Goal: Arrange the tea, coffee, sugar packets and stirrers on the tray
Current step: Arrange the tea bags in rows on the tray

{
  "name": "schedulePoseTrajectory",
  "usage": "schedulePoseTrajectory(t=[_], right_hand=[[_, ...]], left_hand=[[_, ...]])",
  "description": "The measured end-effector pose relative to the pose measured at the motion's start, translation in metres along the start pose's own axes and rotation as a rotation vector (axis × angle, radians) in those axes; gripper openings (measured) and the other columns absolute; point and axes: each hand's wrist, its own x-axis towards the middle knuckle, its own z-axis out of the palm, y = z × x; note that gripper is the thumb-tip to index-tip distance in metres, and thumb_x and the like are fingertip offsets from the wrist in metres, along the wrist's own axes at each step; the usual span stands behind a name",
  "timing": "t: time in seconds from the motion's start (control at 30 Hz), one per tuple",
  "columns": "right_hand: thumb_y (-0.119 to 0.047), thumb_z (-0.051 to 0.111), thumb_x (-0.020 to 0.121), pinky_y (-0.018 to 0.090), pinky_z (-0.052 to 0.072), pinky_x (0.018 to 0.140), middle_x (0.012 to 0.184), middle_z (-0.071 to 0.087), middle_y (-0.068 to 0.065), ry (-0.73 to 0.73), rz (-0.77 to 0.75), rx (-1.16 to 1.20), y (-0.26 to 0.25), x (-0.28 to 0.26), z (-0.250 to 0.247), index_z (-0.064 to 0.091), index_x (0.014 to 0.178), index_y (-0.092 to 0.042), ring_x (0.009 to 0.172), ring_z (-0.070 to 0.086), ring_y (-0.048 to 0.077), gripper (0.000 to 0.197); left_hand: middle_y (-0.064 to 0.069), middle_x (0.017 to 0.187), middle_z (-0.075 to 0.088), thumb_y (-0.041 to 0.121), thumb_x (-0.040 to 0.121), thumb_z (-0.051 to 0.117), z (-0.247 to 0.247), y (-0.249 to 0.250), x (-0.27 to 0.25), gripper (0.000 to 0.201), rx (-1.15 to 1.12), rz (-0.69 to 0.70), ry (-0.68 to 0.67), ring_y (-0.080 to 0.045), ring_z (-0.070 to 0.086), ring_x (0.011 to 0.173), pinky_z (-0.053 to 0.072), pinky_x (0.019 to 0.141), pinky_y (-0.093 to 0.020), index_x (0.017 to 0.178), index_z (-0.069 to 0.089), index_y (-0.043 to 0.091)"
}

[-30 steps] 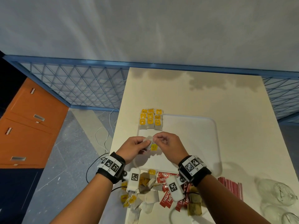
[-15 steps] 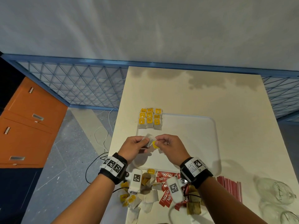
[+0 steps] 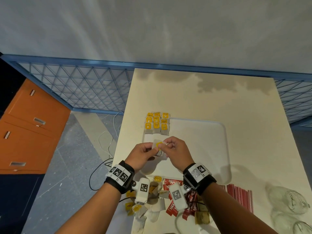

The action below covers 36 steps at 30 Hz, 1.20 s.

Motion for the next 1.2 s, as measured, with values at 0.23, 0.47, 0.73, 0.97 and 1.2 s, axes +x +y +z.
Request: schedulePoseTrajectory(t=[0.23,0.47,0.73,0.97,1.2], right_hand=[[-0.022,0.081,0.086,0.024,0.043,0.052,0.062,0.061,-0.004,-0.05,0.029,-0.006,0.001,0.004,0.003,0.067,0.084,-0.013,0.057,0.057,0.015,0.016],[-0.036,0.072,0.093,0.024,0.047,0.057,0.072,0.07,0.0,-0.044,0.037,-0.045,-0.001,0.009,0.001,0.069,0.087,-0.014,0.057,0.061,0.009,0.023],[-0.045,0.069,0.084,0.037,0.059,0.071,0.075,0.071,-0.006,-0.092,0.088,-0.171,0.012,0.012,-0.004,0.071,0.085,-0.028,0.067,0.066,0.01,0.017],[-0.05,0.063,0.087,0.038,0.055,0.089,0.096,0.07,-0.014,-0.51,-0.036,-0.679,0.018,-0.011,-0.003,0.07,0.107,-0.036,0.09,0.065,0.006,0.025],[-0.049,0.057,0.096,0.041,0.049,0.09,0.13,0.051,-0.006,-0.816,-0.213,-1.0,0.012,-0.051,0.003,0.056,0.135,-0.035,0.108,0.06,0.023,0.042]], left_hand=[[-0.019,0.091,0.075,0.011,0.093,0.07,-0.007,0.004,0.008,0.02,0.134,0.035,0.013,-0.014,0.068,0.078,0.052,0.069,-0.023,0.109,0.071,-0.001],[-0.018,0.074,0.07,0.013,0.09,0.074,-0.032,0.012,0.035,0.011,0.476,0.09,0.153,-0.012,0.06,0.065,0.055,0.069,-0.037,0.083,0.076,0.004],[-0.007,0.081,0.073,0.024,0.087,0.076,-0.055,0.025,0.071,0.01,0.867,0.022,0.21,-0.028,0.067,0.082,0.054,0.076,-0.036,0.082,0.074,0.015],[0.003,0.073,0.061,0.023,0.085,0.077,-0.054,0.038,0.084,0.012,0.963,0.049,0.219,-0.015,0.054,0.067,0.04,0.058,-0.023,0.082,0.066,0.019],[0.005,0.071,0.055,0.026,0.085,0.076,-0.054,0.038,0.09,0.021,0.992,0.026,0.214,-0.016,0.05,0.067,0.036,0.057,-0.025,0.076,0.056,0.024]])
